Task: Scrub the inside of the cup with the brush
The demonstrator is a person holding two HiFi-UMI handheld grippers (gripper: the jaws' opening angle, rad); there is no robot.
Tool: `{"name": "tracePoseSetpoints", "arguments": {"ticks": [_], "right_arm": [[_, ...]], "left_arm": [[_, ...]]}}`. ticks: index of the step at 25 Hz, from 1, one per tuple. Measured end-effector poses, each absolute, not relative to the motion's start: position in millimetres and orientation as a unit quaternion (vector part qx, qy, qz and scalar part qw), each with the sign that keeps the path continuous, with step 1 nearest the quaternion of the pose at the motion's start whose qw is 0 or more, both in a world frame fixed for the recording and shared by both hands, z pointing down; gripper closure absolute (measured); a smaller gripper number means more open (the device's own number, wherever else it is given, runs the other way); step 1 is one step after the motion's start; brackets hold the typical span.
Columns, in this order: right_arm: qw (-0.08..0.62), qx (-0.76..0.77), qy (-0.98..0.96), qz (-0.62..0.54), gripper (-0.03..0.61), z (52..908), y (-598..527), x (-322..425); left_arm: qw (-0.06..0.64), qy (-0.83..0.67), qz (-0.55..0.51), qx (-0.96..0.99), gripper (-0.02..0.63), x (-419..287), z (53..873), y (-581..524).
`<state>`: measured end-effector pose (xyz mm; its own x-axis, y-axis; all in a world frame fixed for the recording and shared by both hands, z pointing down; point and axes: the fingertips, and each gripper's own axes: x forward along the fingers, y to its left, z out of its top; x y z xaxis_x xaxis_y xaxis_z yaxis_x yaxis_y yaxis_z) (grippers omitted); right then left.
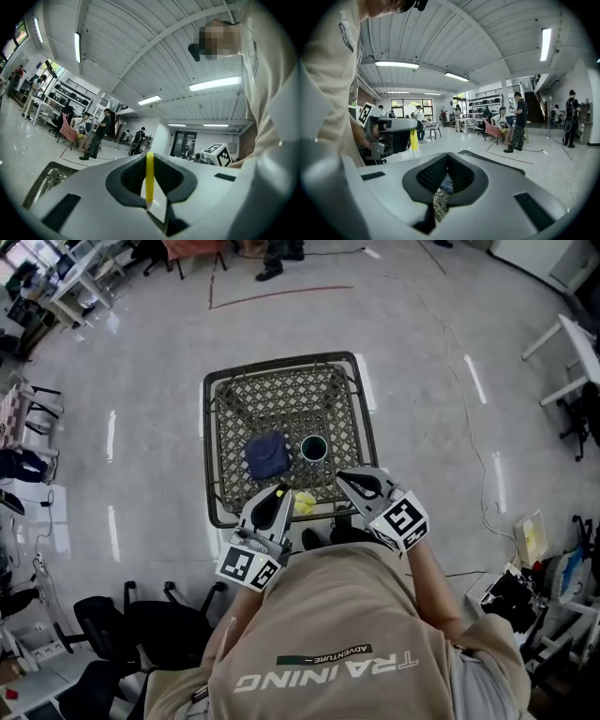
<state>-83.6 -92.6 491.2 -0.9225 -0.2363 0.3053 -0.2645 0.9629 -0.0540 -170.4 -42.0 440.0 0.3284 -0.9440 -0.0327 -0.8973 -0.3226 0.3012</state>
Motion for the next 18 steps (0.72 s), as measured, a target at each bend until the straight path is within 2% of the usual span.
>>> {"name": "tracePoseSetpoints", "arguments": {"ticks": [18], "right_arm": [[0.135, 0.013, -0.990, 0.031, 0.564, 516, -165, -94]], "left_arm": [[0.079, -0.672, -0.083, 0.732, 0.561, -183, 415, -118]]}}
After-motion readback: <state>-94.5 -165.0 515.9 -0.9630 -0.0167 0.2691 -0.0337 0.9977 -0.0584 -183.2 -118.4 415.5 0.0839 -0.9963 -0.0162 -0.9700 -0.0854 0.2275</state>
